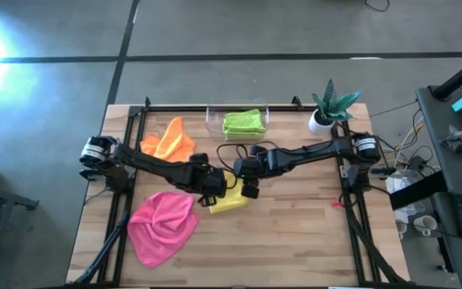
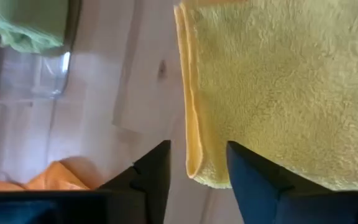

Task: Fold microfiber towels
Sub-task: Stack the yellow microfiber towel on top of the green microfiber towel into the transparent bin

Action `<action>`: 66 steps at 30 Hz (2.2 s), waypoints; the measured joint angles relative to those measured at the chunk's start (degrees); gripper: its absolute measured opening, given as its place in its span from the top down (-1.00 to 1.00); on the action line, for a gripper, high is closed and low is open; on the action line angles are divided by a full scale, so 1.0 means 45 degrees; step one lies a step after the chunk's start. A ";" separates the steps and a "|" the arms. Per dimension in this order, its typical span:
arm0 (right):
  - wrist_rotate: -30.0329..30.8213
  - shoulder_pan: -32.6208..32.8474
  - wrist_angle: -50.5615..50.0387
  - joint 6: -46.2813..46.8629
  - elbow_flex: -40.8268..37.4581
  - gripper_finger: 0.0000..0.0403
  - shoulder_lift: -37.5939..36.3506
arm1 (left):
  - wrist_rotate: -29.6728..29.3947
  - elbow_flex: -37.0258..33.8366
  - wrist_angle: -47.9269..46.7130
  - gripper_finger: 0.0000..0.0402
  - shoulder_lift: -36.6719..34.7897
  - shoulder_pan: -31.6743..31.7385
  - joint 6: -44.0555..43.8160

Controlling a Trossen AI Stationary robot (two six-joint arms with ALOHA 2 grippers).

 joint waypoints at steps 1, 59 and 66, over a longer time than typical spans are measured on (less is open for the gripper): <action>0.0003 0.0000 -0.0292 -0.0058 0.0000 0.19 -0.0226 | 0.0011 0.0152 -0.0166 0.28 -0.0049 0.0005 0.0033; -0.1959 0.1939 0.5915 -0.4776 -0.2552 0.32 0.1465 | 0.0291 -0.0099 0.3271 0.25 0.3257 -0.3111 -0.2687; -0.2056 0.1796 0.5889 -0.4174 -0.2574 0.44 0.1475 | 0.0383 -0.0116 0.3388 0.29 0.3267 -0.3051 -0.2638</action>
